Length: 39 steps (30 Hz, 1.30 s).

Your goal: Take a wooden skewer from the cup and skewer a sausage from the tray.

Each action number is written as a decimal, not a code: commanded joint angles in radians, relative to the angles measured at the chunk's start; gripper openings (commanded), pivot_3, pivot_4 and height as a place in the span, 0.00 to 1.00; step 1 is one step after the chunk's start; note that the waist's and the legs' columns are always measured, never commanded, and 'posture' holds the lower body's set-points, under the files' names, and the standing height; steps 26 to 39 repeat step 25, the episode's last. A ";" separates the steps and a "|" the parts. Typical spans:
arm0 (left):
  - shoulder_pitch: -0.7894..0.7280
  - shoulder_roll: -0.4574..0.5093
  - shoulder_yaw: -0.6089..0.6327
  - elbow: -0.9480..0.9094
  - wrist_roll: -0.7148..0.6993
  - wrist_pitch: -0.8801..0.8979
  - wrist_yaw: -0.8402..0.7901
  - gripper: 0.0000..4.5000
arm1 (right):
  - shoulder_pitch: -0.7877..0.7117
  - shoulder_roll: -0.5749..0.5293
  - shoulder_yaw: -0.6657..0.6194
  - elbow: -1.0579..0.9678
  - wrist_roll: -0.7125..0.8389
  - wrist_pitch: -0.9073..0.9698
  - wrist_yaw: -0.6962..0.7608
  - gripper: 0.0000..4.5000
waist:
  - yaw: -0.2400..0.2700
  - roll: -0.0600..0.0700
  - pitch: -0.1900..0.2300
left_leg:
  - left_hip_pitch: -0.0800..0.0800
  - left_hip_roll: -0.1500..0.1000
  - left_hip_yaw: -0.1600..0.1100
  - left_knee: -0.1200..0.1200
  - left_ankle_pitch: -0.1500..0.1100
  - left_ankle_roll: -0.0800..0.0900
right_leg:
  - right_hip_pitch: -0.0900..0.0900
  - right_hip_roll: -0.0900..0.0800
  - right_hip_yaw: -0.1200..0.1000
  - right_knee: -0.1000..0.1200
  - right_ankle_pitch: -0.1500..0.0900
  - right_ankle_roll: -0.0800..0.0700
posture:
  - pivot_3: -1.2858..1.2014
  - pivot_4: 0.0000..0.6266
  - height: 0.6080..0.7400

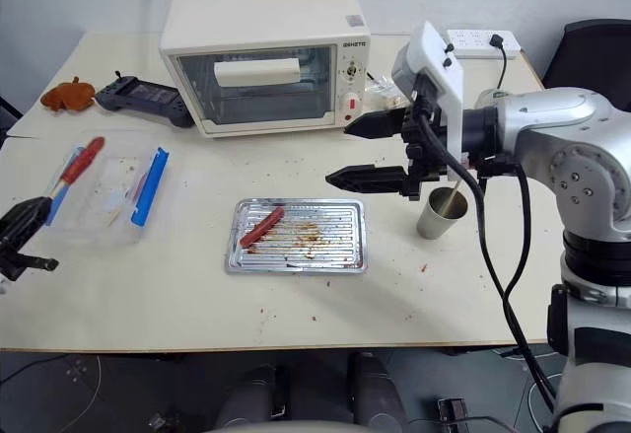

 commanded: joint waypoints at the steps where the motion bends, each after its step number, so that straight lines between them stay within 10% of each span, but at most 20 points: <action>1: -0.063 0.052 -0.046 0.104 0.056 -0.071 0.016 0.00 | -0.027 0.007 -0.022 -0.012 0.020 -0.020 -0.005 0.98 | -0.003 0.000 0.000 | 0.000 0.000 0.000 0.000 0.000 0.000 | 0.000 -0.001 -0.001 0.000 0.000 0.000 | 0.52 0.24 1.00; 7: -0.143 0.107 -0.133 0.218 0.087 -0.078 0.011 0.00 | -0.030 0.007 -0.029 -0.016 0.036 -0.015 -0.007 0.98 | -0.009 0.000 0.000 | 0.000 0.000 0.000 -0.002 -0.001 0.000 | 0.000 -0.001 -0.002 -0.002 0.001 0.001 | 0.52 0.24 1.00; 16: -0.046 0.106 -0.032 0.135 0.000 -0.021 -0.036 0.60 | -0.022 -0.006 -0.039 -0.010 0.044 -0.025 -0.011 1.00 | -0.016 0.000 0.000 | 0.000 0.004 0.001 -0.003 -0.001 -0.001 | 0.000 -0.002 -0.003 -0.004 0.001 0.001 | 0.52 0.24 1.00; 24: 0.209 0.139 0.270 0.075 -0.152 0.075 -0.204 0.60 | -0.009 0.000 -0.016 0.017 0.023 -0.070 0.005 1.00 | -0.036 0.000 0.000 | 0.000 0.005 0.000 -0.005 -0.002 -0.001 | 0.000 -0.003 -0.003 -0.005 0.000 0.000 | 0.52 0.24 1.00; 39: 0.228 0.149 0.282 0.087 -0.148 0.067 -0.219 0.60 | -0.007 0.002 -0.014 0.020 0.020 -0.075 0.005 1.00 | -0.036 0.000 0.000 | 0.000 0.005 0.000 -0.006 -0.002 -0.001 | -0.001 -0.003 -0.003 -0.006 0.000 0.000 | 0.52 0.24 1.00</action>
